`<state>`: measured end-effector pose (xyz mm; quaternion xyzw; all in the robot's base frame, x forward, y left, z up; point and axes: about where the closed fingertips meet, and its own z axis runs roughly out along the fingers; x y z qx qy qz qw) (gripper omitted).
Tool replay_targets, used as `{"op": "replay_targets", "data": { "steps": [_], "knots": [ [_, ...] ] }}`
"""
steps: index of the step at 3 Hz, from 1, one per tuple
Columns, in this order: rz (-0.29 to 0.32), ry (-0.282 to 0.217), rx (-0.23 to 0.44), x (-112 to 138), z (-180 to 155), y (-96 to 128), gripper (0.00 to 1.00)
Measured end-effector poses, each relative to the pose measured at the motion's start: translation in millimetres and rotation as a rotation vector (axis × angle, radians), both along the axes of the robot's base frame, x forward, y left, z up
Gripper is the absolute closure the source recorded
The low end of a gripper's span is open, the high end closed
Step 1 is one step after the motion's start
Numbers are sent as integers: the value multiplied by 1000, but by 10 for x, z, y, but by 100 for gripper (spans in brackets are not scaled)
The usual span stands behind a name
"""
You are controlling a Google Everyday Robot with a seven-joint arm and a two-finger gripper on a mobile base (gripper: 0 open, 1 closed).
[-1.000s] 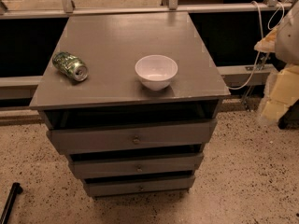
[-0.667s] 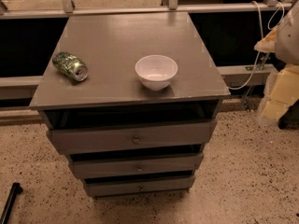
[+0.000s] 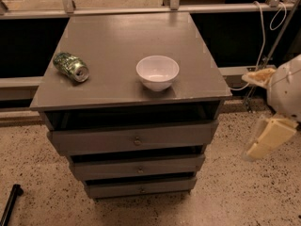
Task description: Open top drawer
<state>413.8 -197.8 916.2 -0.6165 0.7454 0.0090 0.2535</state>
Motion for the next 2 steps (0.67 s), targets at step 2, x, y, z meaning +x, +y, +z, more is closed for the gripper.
{"op": "replay_targets", "data": {
  "steps": [2],
  "knots": [
    [51,21,82,12,-353,152,0]
  ]
}}
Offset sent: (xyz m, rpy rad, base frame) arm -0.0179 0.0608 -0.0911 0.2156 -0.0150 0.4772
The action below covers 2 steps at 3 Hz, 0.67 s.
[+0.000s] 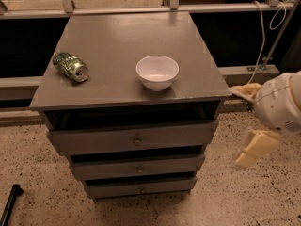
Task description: Open top drawer
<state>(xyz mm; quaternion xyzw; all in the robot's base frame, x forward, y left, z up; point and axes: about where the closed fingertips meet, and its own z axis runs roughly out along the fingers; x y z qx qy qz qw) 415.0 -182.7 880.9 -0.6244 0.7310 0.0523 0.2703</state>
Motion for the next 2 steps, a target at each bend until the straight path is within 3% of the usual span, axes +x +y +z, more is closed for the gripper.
{"op": "replay_targets", "data": {
  "steps": [1,2],
  "knots": [
    [80,-6,155,-79,-392,248,0],
    [133,-44,174,-90,-343,316,0]
  ]
}}
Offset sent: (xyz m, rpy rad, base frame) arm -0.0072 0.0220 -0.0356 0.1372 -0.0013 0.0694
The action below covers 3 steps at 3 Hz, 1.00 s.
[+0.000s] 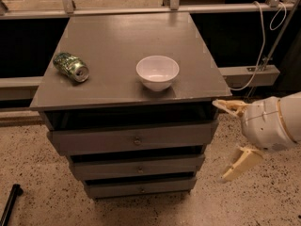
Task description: Open top drawer
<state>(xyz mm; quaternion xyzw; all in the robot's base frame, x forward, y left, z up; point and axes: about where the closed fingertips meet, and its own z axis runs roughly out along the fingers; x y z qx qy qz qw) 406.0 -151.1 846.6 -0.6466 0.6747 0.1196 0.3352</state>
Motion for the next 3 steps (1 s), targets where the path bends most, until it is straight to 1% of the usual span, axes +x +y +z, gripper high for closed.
{"op": "replay_targets", "data": {
  "steps": [1,2,3],
  "knots": [
    [67,11,-29,53,-210,159,0],
    [163,-87,11,114,-644,445,0],
    [192,-177,127,156,-825,491,0]
  ]
}}
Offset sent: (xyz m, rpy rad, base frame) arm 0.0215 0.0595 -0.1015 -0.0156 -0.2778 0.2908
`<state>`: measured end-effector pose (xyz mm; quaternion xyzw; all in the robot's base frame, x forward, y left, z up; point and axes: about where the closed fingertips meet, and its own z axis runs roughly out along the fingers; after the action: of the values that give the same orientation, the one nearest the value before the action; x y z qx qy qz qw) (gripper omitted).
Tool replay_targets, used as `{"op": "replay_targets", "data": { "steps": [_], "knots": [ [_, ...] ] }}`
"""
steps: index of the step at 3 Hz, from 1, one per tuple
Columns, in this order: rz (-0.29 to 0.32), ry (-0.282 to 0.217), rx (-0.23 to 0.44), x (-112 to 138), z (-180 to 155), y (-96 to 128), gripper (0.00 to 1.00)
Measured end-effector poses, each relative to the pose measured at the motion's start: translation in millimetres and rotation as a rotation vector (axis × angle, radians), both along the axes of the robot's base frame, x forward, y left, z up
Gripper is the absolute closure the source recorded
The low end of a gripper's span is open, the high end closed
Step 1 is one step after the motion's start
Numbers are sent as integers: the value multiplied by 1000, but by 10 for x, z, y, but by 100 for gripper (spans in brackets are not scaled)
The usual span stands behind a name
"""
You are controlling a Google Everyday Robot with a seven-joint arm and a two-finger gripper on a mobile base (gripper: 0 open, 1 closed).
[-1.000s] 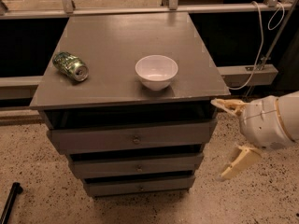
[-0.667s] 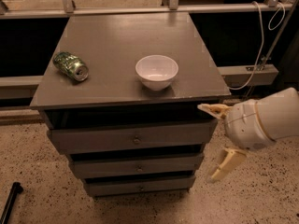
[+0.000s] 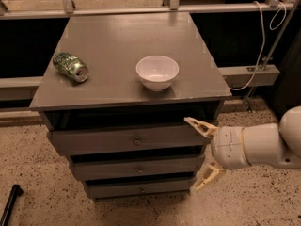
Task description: Open top drawer
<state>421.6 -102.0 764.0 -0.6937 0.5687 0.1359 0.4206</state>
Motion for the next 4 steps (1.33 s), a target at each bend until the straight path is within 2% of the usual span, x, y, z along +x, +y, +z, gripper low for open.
{"op": "replay_targets", "data": {
  "steps": [1,2,3,4],
  "knots": [
    [47,-61,-75,23,-149,10,0],
    [-19,-53,-167,215,-506,12,0],
    [-58,-95,-195,558,-740,4,0],
    [-84,-144,-199,860,-840,-18,0]
  ]
}}
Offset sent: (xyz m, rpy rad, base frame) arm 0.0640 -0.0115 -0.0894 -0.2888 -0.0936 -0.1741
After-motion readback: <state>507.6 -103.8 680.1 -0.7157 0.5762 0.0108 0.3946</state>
